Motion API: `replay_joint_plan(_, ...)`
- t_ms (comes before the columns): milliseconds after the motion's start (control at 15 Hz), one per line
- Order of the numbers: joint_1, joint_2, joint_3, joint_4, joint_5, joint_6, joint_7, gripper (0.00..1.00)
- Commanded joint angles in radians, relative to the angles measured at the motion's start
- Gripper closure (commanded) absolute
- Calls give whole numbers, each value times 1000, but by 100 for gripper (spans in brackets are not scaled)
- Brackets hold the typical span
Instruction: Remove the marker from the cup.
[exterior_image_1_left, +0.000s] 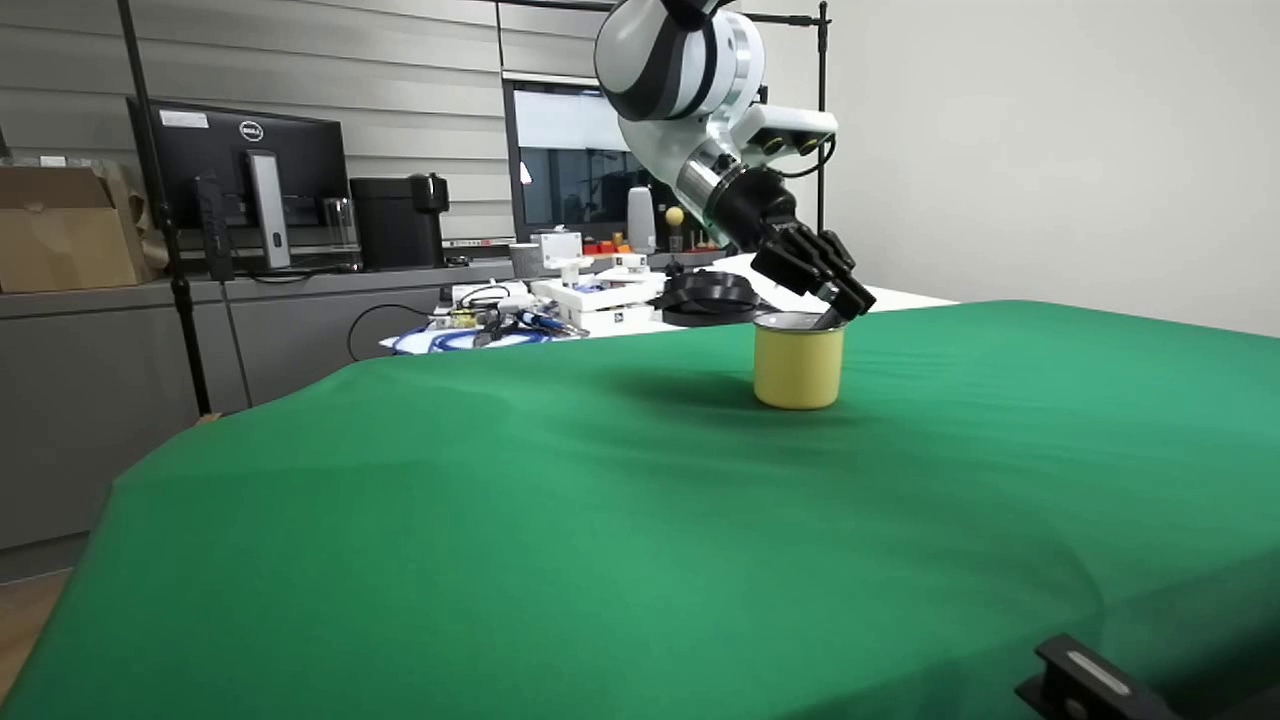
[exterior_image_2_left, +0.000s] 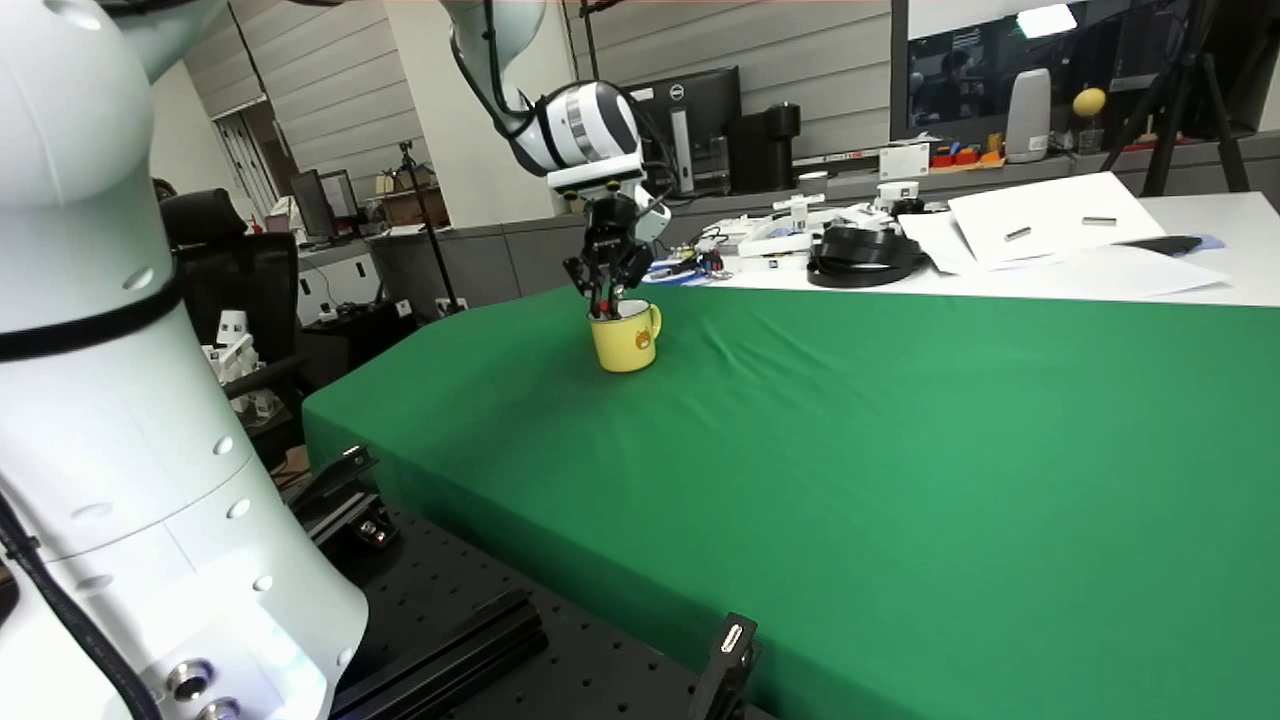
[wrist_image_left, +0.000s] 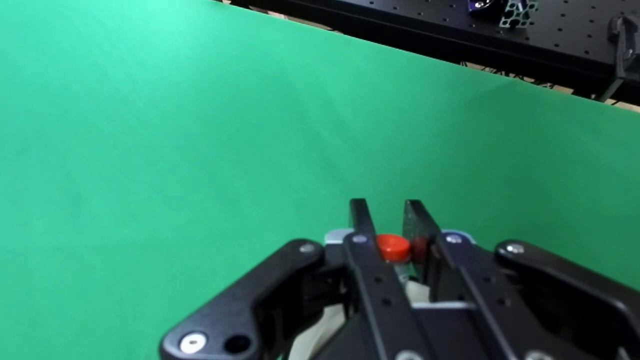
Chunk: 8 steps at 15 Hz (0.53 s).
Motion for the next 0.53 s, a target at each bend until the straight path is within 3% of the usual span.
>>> replay_joint_plan(0,4,-6,-10,41,7,-53,36,94)
replay_joint_plan(467,-21,-96,-8,115,46,-219,22,94)
